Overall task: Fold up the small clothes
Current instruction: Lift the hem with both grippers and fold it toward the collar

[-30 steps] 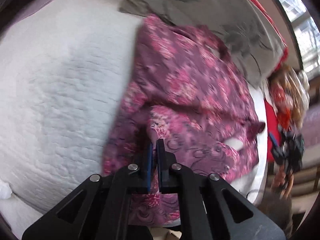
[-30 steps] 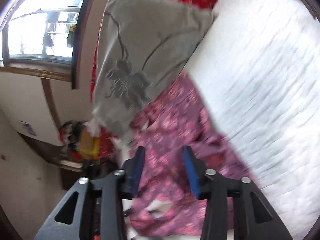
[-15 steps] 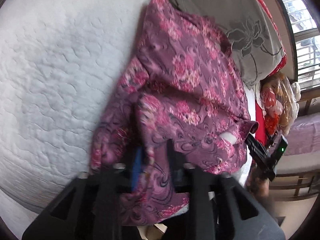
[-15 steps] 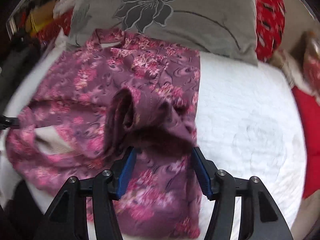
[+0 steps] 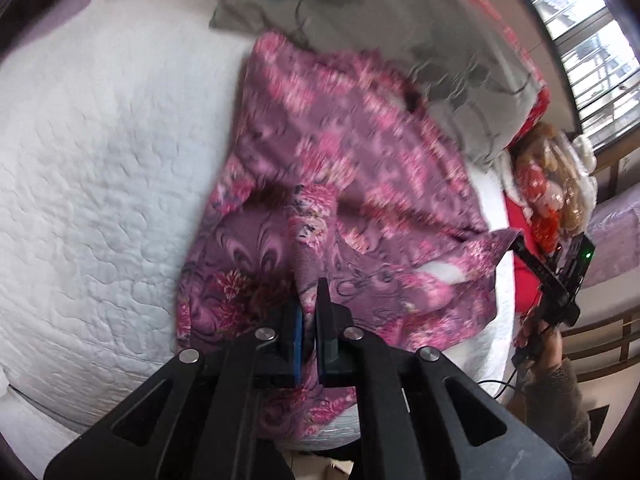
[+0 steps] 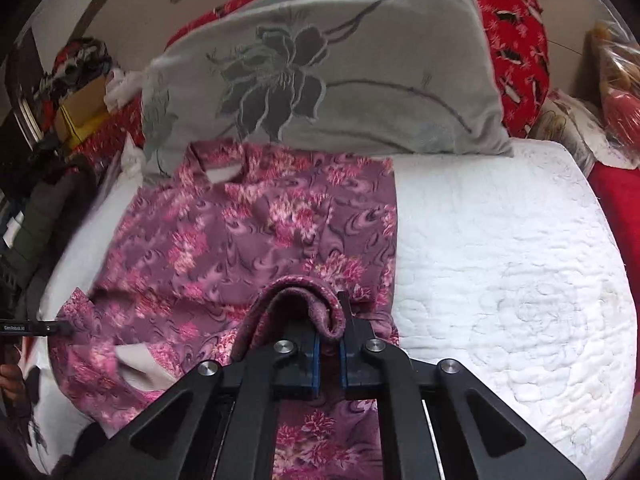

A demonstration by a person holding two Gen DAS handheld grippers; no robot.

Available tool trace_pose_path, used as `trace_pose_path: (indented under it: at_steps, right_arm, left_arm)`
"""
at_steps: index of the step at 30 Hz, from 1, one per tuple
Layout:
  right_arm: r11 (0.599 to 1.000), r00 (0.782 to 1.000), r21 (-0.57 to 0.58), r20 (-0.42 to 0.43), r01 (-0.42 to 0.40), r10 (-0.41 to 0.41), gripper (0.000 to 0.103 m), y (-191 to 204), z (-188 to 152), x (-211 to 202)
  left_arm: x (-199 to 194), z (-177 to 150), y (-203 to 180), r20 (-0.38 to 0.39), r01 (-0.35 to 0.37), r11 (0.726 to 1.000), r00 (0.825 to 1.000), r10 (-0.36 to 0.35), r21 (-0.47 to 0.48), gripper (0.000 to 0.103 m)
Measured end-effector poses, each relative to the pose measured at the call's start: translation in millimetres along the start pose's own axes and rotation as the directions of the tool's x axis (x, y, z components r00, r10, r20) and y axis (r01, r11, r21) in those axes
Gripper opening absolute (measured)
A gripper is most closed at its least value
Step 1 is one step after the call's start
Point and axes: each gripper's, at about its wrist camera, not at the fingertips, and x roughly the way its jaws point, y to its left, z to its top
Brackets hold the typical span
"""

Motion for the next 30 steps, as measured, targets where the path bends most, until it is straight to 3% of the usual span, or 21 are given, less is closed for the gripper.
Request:
trace_pose_path:
  at_steps: [8,13,17,21,26,28,30]
  right_arm:
    - [0.977,0.986,0.162,0.11,-0.141,0.124,0.006,-18,27,-36]
    - [0.954,0.981,0.248,0.141,-0.167,0.135,0.006,-35,58,-22]
    - [0.93,0.985,0.334,0.124,-0.156,0.121,0.006,-50,87,13]
    - [0.906,0.992,0.405,0.078,-0.125,0.102,0.006,-62,109,60]
    - [0.888,0.997,0.458,-0.032,-0.042,0.063,0.009,-75,118,123]
    - [0.878,0.996,0.479,-0.082,0.016,0.026,0.011,-84,114,140]
    - [0.85,0.997,0.527,-0.064,0.001,0.038,0.012,-96,110,139]
  left_arm:
    - [-39,40,0,0.178,0.004,0.999,0.984,0.003,-0.036,0.003]
    - [-22,90,4,0.229,-0.036,0.997,0.972,0.051,-0.069,0.003]
    - [8,137,5,0.256,-0.084,0.994,0.962,0.099,-0.069,0.003]
    - [50,169,16,0.224,-0.109,0.988,0.966,0.132,-0.109,0.003]
    - [93,181,38,0.133,-0.181,0.972,0.97,0.201,-0.148,0.003]
    - [97,181,49,0.103,-0.158,0.971,0.979,0.178,-0.177,0.003]
    - [88,181,58,0.114,-0.12,0.971,0.983,0.145,-0.207,0.004]
